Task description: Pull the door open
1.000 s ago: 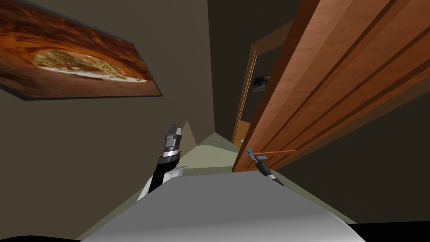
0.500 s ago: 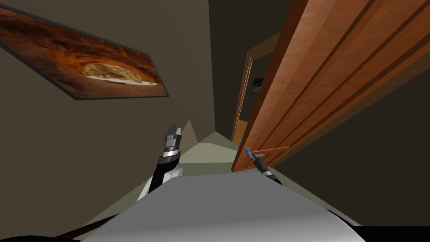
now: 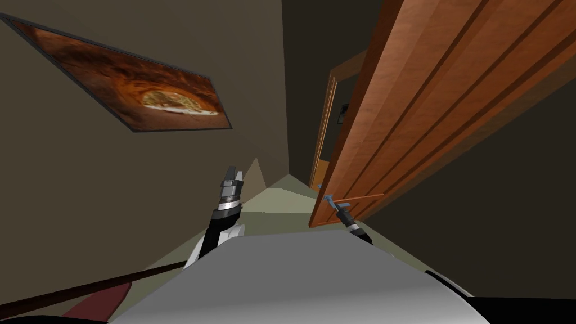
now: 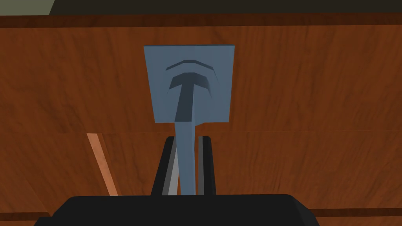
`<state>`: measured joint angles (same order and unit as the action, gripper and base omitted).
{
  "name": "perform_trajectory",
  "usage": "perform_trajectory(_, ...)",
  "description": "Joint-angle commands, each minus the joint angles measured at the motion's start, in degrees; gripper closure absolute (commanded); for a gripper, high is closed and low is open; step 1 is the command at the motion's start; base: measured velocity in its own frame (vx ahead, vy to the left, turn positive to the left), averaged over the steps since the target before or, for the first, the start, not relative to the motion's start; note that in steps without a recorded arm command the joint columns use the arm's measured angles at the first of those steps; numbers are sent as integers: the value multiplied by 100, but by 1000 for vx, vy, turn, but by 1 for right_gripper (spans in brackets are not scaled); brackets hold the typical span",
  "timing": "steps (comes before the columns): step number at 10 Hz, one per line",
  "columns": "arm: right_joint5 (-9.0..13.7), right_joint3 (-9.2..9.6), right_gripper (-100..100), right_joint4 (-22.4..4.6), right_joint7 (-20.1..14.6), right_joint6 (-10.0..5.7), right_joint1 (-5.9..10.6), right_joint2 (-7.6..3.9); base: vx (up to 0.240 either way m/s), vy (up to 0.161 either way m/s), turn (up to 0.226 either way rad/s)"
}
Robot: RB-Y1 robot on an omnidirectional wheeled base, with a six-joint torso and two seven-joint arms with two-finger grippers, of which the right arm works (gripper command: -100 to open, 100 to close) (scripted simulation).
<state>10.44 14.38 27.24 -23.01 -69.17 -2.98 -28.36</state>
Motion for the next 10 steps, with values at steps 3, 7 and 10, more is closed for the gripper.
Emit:
perform_trajectory(3,-352,-222,100,154,-85,196,44,73,-125,-41,47)
perform_trajectory(7,-592,-394,100,218,-140,329,114,124,-145,-78,52)
perform_trajectory(10,-570,-404,100,62,-187,137,48,87,-170,-57,207)
